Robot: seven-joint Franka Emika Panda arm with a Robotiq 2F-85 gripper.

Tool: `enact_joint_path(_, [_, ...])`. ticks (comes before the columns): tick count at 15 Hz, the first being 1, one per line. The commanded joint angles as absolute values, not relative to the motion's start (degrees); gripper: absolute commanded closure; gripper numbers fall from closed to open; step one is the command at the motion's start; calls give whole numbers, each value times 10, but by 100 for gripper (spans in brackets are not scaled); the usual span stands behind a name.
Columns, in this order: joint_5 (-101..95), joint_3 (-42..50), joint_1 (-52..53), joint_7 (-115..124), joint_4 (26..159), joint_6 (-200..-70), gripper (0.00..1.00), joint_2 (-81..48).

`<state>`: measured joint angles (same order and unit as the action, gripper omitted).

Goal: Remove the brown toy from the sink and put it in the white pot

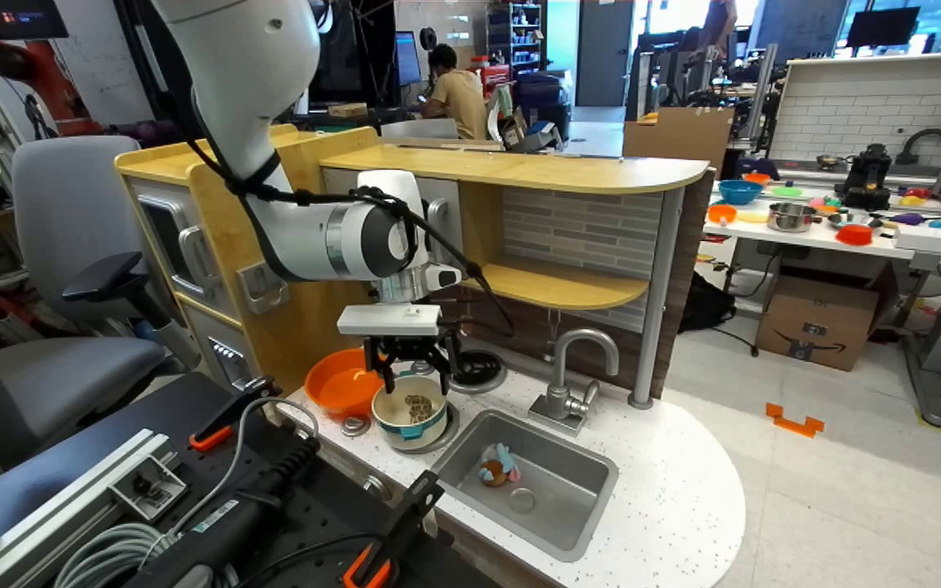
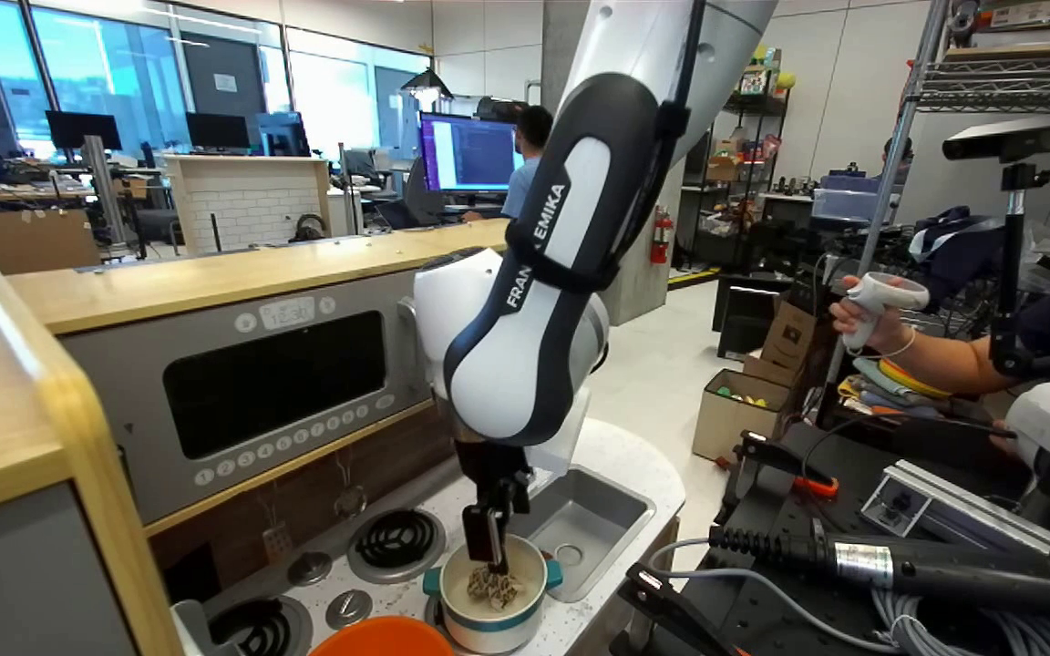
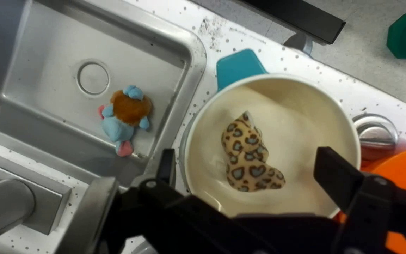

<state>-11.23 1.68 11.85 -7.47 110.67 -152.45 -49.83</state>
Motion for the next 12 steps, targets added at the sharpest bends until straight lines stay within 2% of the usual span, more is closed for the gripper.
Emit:
enact_joint_path(1, [-124,4,75,-99,1244,-1572,0,-377])
enact_joint_path(8, [-77,-38,-49,-176,1428,-1620,0,-187])
enact_joint_path(12, [63,-77,-142,-265,1512,-1584,0,-41])
